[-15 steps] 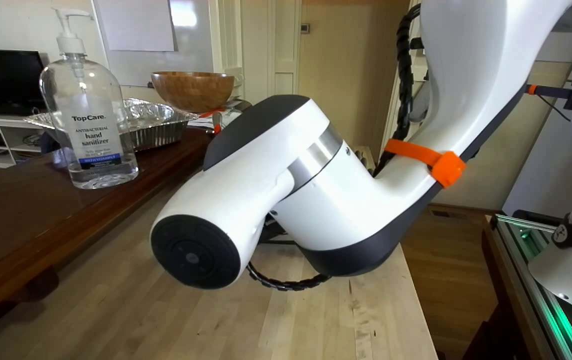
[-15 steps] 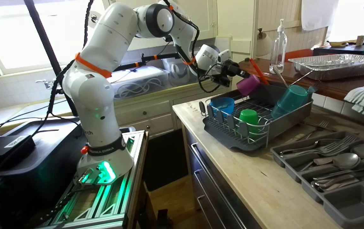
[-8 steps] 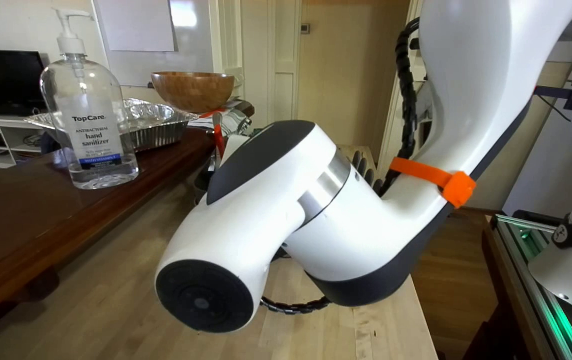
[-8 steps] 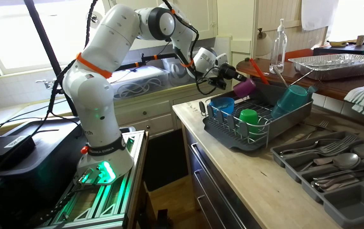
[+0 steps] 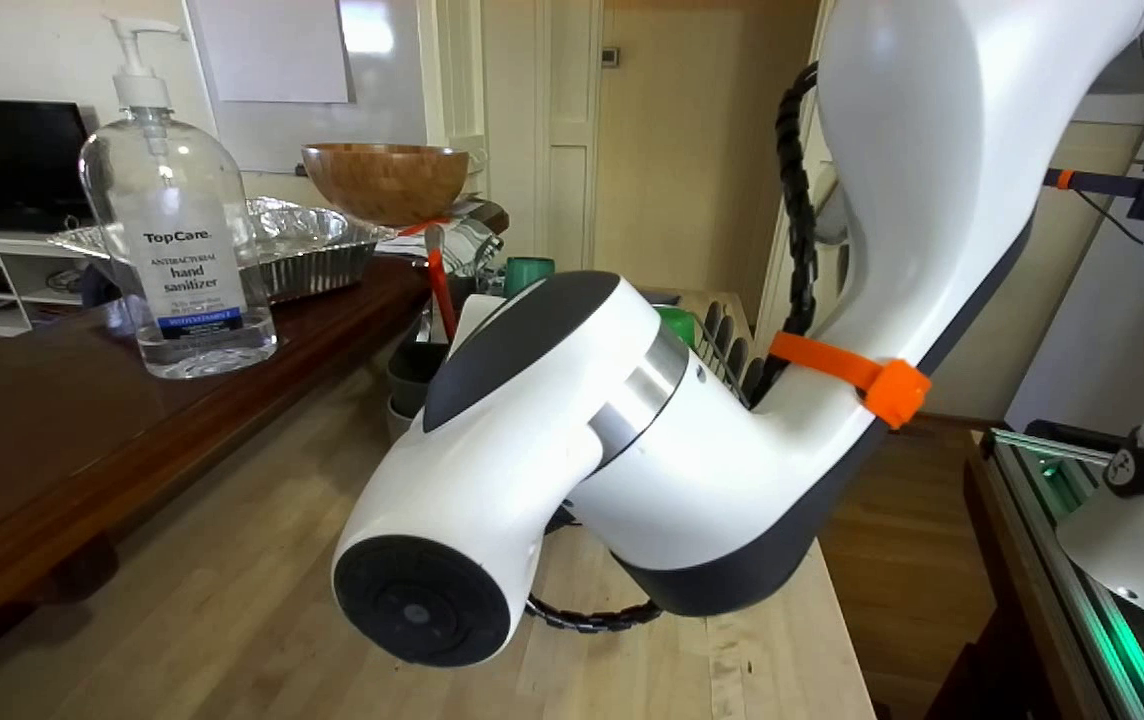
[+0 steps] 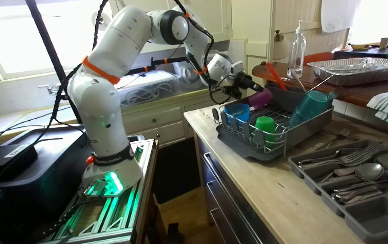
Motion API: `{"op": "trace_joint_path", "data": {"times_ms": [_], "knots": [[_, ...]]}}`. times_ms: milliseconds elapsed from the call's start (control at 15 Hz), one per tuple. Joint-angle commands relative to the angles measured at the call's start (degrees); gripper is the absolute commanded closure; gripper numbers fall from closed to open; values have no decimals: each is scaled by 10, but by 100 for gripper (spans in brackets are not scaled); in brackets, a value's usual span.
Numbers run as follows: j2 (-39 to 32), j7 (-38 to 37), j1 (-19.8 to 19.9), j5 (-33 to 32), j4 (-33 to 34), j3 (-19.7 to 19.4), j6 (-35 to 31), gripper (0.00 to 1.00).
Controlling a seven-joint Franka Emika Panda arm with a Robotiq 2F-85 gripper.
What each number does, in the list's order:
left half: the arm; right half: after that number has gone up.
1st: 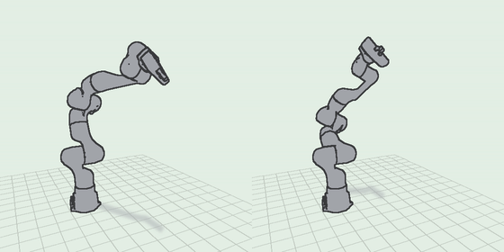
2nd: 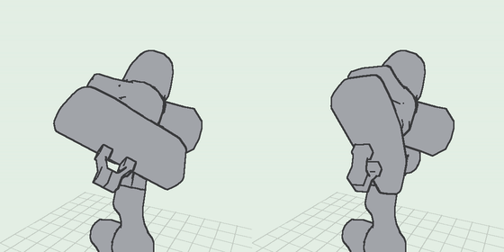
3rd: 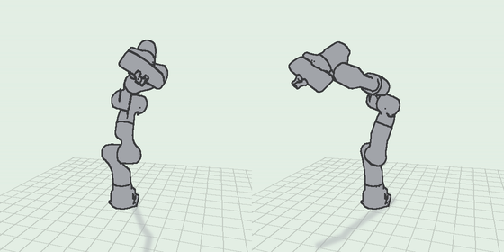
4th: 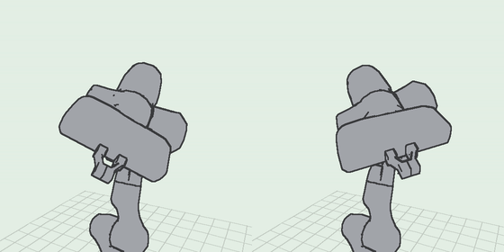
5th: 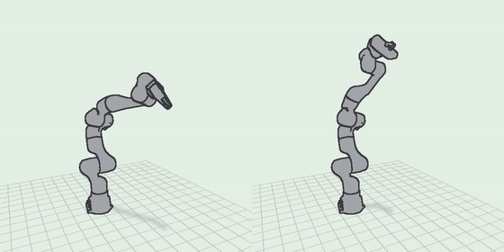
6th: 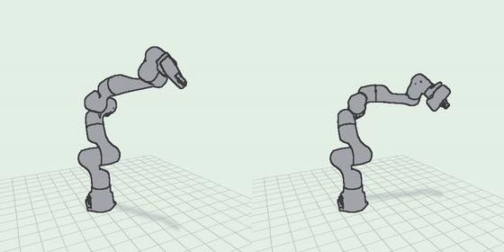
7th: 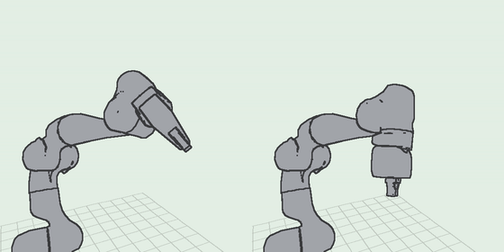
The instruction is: Put the pink cup in an upside down position
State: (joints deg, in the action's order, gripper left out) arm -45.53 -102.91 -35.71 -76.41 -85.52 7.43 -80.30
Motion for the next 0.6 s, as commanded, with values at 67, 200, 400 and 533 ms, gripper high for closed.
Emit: {"op": "trace_joint_path", "data": {"times_ms": [67,200,400,533], "knots": [[-7,-4,13,-19,0,12,-2,62],[-9,3,8,-30,6,13,-2,62],[-10,20,-3,-59,12,19,0,62],[-16,42,-13,-83,22,24,1,62]]}}
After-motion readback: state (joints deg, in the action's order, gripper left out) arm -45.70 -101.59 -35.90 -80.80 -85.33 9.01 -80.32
